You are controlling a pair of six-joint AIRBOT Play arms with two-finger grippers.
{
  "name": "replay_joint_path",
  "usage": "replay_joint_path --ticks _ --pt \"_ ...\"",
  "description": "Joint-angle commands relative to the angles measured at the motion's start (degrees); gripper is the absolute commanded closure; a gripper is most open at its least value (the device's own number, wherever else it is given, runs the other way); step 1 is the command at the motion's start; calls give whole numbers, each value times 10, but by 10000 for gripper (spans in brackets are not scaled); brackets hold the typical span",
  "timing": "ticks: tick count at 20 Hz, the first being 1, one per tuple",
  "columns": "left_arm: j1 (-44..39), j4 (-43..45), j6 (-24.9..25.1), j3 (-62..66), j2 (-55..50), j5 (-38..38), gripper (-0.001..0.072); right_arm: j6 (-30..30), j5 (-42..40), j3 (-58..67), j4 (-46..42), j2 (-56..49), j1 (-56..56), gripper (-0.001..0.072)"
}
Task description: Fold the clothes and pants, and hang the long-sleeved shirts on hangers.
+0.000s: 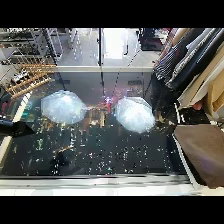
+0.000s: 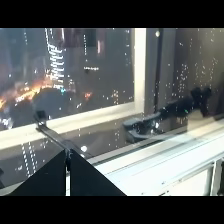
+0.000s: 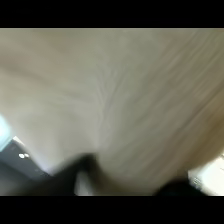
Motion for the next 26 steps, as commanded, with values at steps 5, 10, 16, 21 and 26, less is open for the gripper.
replay_joint_path --ticks 5,10,16,21,26 --pt "0 59 -45 12 1 -4 693 148 73 167 11 -8 -28 134" --pt "1 301 -171 68 7 26 689 104 24 290 138 -15 184 153" --pt "0 126 -211 71 68 278 684 47 -86 117 46 -16 619 514" --pt "0 83 -211 71 67 297 684 45 -379 46 -121 -15 828 693" --pt "0 83 -211 71 67 297 684 45 -629 45 -131 -16 841 313"
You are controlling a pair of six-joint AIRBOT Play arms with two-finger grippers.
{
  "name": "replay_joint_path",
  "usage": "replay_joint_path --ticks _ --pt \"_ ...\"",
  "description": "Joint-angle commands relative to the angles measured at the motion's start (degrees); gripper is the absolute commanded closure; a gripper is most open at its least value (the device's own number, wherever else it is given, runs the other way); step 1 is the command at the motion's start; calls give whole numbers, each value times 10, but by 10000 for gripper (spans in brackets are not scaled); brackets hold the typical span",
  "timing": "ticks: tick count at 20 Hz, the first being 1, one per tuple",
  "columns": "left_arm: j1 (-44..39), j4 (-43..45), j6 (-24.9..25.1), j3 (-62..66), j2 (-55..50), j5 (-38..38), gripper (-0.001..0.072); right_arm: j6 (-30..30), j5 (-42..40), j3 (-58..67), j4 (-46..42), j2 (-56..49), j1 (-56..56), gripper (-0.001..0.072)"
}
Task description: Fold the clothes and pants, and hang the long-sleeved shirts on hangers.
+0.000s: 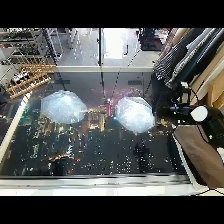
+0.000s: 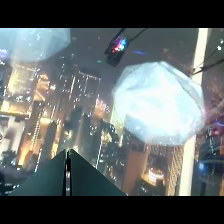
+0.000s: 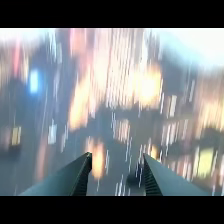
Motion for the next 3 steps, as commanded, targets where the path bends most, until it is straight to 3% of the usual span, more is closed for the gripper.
replay_joint_path --ticks 1,3 --pt "0 -8 -2 1 1 9 684 -1 -207 -7 -30 0 26 313" --pt "0 -8 -2 1 1 9 684 -1 -262 -7 -30 0 26 313"
